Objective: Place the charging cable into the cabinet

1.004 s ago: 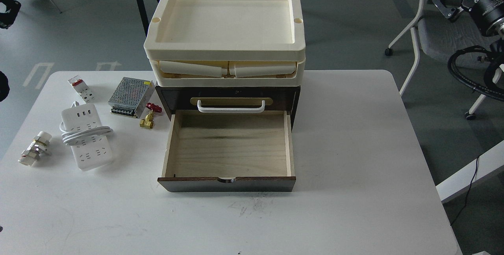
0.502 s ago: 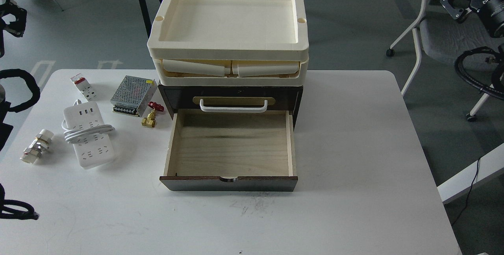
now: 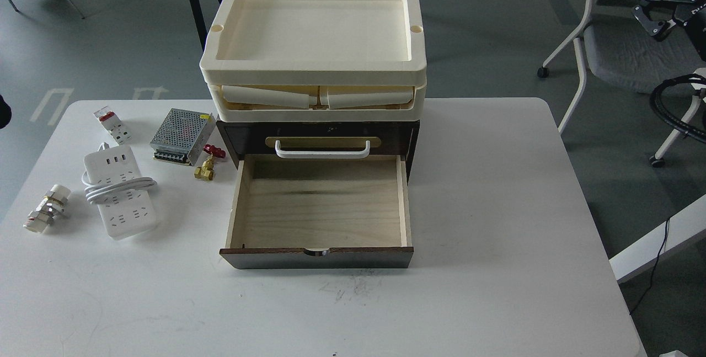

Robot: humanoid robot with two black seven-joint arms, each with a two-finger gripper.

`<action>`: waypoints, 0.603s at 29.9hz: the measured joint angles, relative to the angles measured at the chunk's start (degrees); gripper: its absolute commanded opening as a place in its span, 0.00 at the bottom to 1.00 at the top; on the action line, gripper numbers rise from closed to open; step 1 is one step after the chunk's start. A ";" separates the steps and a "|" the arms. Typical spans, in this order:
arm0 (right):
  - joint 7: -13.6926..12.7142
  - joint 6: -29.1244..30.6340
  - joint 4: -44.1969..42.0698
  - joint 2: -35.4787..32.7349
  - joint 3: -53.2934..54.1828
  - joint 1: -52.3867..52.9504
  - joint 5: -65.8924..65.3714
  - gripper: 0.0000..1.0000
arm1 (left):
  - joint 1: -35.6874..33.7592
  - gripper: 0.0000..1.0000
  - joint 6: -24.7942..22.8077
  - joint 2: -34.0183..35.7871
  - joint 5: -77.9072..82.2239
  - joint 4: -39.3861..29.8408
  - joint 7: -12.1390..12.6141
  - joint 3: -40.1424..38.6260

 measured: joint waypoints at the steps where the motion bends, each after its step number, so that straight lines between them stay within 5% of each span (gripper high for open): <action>1: 0.01 0.00 0.00 0.07 0.01 -0.32 0.00 1.00 | 0.61 1.00 0.00 3.27 1.97 -2.92 0.00 0.20; 9: 0.28 0.00 0.03 0.16 0.21 -2.84 0.00 1.00 | 3.90 1.00 -0.03 19.78 18.84 -17.38 0.02 -0.85; 18: 0.80 0.00 -0.20 -0.31 0.38 -3.65 0.00 1.00 | 3.98 1.00 0.00 17.20 62.63 -24.19 0.03 -13.25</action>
